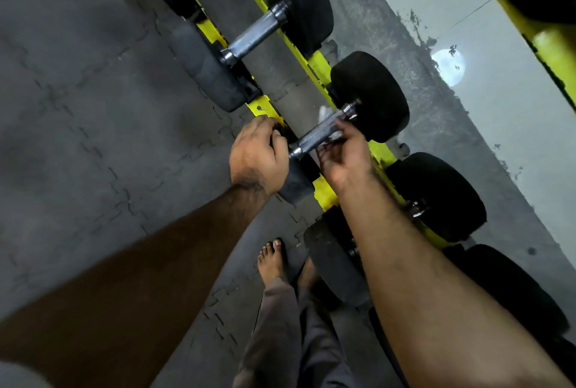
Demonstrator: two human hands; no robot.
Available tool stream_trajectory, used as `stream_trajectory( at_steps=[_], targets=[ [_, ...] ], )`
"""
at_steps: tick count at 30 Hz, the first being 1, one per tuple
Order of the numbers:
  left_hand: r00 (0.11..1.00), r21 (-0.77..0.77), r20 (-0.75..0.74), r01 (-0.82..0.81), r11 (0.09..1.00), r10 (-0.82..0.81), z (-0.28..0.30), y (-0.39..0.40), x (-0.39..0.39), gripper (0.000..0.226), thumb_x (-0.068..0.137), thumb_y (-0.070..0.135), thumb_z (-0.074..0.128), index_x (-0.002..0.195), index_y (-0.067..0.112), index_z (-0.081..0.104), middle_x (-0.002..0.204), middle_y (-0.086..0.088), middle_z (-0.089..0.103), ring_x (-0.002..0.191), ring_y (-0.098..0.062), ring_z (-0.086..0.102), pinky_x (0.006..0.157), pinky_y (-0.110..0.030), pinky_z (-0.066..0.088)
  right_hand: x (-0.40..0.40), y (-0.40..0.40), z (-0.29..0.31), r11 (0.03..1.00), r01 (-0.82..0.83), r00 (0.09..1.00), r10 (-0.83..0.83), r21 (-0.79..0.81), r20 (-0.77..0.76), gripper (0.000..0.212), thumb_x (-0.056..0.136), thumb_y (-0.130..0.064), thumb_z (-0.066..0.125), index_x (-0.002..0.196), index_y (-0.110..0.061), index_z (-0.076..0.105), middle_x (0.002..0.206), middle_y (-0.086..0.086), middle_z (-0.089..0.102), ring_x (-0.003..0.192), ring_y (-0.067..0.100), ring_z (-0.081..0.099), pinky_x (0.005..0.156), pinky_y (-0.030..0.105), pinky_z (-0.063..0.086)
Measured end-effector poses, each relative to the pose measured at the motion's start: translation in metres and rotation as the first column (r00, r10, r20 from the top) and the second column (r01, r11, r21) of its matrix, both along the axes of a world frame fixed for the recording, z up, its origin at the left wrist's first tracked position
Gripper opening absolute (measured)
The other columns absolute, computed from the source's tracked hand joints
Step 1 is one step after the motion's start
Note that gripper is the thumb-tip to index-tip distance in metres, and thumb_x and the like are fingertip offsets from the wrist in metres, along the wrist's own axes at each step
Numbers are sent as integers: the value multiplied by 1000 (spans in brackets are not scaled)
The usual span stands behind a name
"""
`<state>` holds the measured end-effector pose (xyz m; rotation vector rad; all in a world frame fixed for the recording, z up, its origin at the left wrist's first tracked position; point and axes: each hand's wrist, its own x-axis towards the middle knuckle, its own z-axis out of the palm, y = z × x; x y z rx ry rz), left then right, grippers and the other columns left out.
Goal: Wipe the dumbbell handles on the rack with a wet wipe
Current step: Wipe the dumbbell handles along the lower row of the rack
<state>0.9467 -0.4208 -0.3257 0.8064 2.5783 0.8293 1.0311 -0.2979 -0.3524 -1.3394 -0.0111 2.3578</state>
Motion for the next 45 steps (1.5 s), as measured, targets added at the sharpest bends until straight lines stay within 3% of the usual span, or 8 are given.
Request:
stream_trajectory(
  at_steps=[4, 9, 13, 17, 27, 34, 39, 45],
  targets=[
    [999, -83, -23, 39, 996, -41, 4, 1, 2, 47, 90, 30, 35, 114, 4, 67, 117, -14, 67, 110, -31, 61, 97, -43, 49, 6, -15, 3, 967, -254, 956, 245, 38, 163, 25, 101, -31, 53, 101, -10, 66, 99, 13, 67, 81, 23, 64, 63, 24, 55],
    [975, -146, -96, 187, 972, -202, 10, 5, 8, 40, 88, 25, 36, 101, 1, 65, 104, -18, 65, 104, -37, 60, 99, -46, 47, 2, -25, 18, 968, -245, 932, 216, 64, 291, 26, 104, -11, 39, 87, -6, 58, 74, 10, 61, 60, 18, 63, 54, 22, 53],
    [954, -93, -145, 249, 964, -261, 21, -4, 34, 39, 96, 24, 41, 110, -1, 67, 116, -19, 66, 119, -36, 57, 113, -49, 36, 15, -33, 26, 950, -292, 800, 180, 110, 572, 21, 101, -2, 42, 110, -8, 60, 100, 18, 64, 75, 23, 60, 72, 31, 53],
    [950, -47, -111, 288, 957, -291, 35, -18, 65, 41, 93, 23, 40, 112, 0, 68, 118, -17, 67, 119, -33, 59, 114, -46, 36, 50, -28, 47, 832, -532, 678, 307, 158, 668, 37, 101, -3, 42, 137, 6, 47, 91, 6, 57, 71, 15, 58, 68, 27, 53],
    [962, -95, 92, 266, 959, -258, 50, -38, 146, 41, 88, 26, 40, 112, 7, 66, 115, -11, 66, 110, -32, 60, 99, -40, 46, 129, -20, 90, 627, -766, 443, 355, 142, 824, 31, 97, -3, 47, 125, -3, 62, 128, 23, 62, 117, 39, 60, 88, 36, 49],
    [948, -247, 300, 185, 951, -107, 26, -40, 189, 53, 95, 33, 45, 138, 3, 50, 137, -17, 54, 125, -36, 49, 107, -41, 40, 154, -22, 79, 557, -779, 544, 373, 288, 752, 25, 79, -5, 58, 97, -8, 75, 100, 14, 72, 96, 32, 68, 89, 38, 54],
    [985, -302, 170, 47, 952, 5, 14, -35, 210, 69, 87, 44, 25, 133, 1, 54, 133, -20, 57, 126, -36, 50, 114, -44, 33, 178, -14, 62, 263, -898, 433, 379, 354, 818, 27, 81, -9, 54, 85, -26, 75, 95, -4, 77, 95, 15, 73, 95, 43, 56],
    [989, -271, 8, -142, 952, 150, 10, -29, 222, 50, 92, 34, 35, 121, 5, 64, 123, -15, 65, 117, -33, 58, 111, -41, 38, 196, -10, 61, -369, -882, 224, 224, 295, 949, 32, 88, -6, 53, 111, -14, 74, 113, 3, 74, 108, 20, 67, 97, 33, 52]
  ],
)
